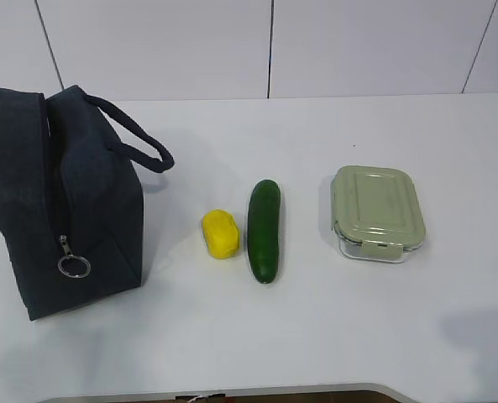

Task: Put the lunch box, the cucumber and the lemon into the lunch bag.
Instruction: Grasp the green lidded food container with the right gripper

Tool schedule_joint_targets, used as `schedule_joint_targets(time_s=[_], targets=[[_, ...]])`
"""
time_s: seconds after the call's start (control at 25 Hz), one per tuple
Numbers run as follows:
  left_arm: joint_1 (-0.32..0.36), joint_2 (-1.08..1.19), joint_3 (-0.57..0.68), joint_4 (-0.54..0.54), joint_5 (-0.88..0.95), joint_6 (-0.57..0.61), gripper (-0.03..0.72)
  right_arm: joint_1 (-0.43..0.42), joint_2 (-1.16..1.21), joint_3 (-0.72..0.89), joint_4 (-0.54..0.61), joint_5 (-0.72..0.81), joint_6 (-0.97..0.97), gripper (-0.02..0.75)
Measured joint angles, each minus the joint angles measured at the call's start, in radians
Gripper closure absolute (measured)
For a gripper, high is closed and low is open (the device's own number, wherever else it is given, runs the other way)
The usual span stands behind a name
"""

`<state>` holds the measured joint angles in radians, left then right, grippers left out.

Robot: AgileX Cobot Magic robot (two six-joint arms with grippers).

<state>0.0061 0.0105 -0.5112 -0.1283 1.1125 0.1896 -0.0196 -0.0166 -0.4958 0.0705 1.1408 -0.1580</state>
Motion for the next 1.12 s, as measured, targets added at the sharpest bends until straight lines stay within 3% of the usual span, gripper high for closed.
schedule_joint_targets(time_s=[1.12], targets=[[0.000,0.000,0.000,0.000,0.000,0.000,0.383,0.000,0.000,0.000,0.000,0.000,0.000,0.384]])
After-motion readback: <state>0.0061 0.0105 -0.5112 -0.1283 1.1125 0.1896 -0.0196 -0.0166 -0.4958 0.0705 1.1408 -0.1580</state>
